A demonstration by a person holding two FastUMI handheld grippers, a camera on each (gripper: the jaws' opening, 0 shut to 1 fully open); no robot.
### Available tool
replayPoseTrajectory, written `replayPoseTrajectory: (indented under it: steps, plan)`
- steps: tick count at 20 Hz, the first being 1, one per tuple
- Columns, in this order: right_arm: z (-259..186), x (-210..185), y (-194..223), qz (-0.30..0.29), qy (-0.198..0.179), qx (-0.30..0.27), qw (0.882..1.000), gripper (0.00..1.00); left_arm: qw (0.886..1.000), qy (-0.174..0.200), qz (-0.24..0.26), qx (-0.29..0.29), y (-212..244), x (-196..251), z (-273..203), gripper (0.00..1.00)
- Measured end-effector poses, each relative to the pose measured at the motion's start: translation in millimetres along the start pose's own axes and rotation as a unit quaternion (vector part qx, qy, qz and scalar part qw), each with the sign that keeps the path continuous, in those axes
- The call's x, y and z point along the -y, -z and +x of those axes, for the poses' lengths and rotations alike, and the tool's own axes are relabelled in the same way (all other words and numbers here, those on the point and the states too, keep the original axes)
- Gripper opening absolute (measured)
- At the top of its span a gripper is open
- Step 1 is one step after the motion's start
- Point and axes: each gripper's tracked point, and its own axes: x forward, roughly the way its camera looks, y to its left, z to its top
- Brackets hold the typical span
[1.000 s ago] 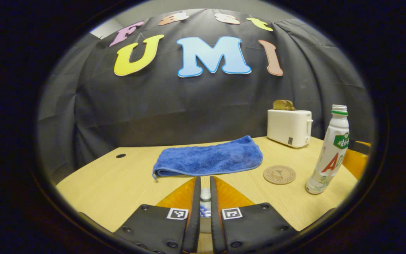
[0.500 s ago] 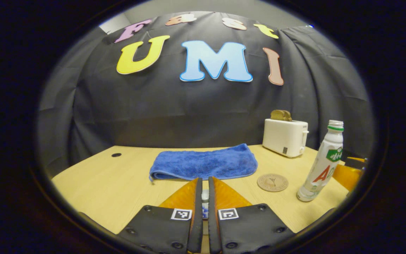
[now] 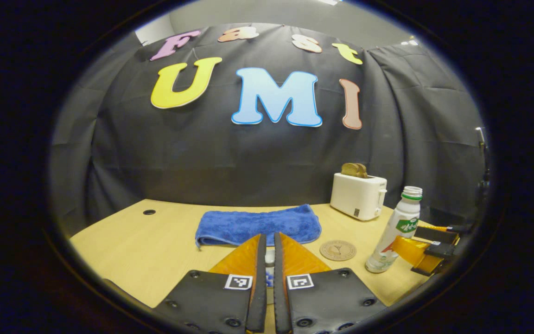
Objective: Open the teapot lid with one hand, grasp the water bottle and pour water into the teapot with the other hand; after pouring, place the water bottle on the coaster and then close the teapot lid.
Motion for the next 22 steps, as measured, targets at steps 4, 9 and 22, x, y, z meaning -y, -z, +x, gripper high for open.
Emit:
replayPoseTrajectory:
  steps: [4,9,22]
  plan:
    - [17,2,11,0.005,0.003,-0.020,1.000,0.99,1.000,0.005,-0.018,-0.002,-1,-7,-10,0.17]
    - [35,7,21,0.023,0.003,-0.044,0.999,0.99,1.000,-0.015,-0.023,-0.003,-2,-32,-24,0.17]
    - [44,5,21,-0.022,0.027,-0.062,0.997,0.77,0.998,-0.042,-0.042,-0.009,17,-70,-39,0.13]
